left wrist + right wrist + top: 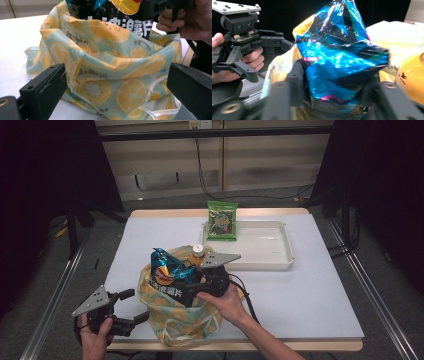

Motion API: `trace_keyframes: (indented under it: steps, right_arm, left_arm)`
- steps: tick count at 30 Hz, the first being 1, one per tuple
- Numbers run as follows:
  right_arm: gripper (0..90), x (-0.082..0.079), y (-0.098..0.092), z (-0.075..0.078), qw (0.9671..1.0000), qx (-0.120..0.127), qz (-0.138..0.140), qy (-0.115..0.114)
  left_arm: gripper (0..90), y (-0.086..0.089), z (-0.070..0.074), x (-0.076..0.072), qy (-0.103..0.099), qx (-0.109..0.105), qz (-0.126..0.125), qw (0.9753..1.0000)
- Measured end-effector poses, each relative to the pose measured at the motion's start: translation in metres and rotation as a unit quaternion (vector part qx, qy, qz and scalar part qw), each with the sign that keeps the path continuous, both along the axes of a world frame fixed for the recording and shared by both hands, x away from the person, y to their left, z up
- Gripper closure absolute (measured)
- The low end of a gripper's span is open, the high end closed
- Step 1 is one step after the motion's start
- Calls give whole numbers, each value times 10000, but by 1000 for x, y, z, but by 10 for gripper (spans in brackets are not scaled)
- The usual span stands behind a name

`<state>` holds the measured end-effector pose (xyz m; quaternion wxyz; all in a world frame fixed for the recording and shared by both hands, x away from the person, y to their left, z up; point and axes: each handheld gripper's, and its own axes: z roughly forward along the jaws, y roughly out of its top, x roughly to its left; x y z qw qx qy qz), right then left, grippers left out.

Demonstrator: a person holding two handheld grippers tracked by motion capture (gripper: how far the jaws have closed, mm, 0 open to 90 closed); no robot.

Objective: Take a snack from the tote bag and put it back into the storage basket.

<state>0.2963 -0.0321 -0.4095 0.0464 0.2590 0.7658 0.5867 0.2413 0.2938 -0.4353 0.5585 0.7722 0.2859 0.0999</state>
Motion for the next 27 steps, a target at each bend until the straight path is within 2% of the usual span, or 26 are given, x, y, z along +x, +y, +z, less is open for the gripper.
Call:
trace_keyframes:
  steps: [2,6,14,23,27]
  right_arm:
    - [593,-1,1,0,10000,-5,40,3]
    - [662,-3,2,2,10000,-1,71,-6]
    - [811,-3,-1,6,9996,185,183,-63]
    - [857,-6,-11,19,9987,359,221,-278]
    - [861,-6,-20,28,9981,418,193,-405]
  left_arm:
    - [27,0,0,0,3,0,5,10000]
    - [27,0,0,-1,1,61,51,10000]
    - [27,0,0,0,19,48,51,10000]
    - [27,0,0,0,40,73,80,9999]
    - [27,0,-1,1,51,-7,37,10000]
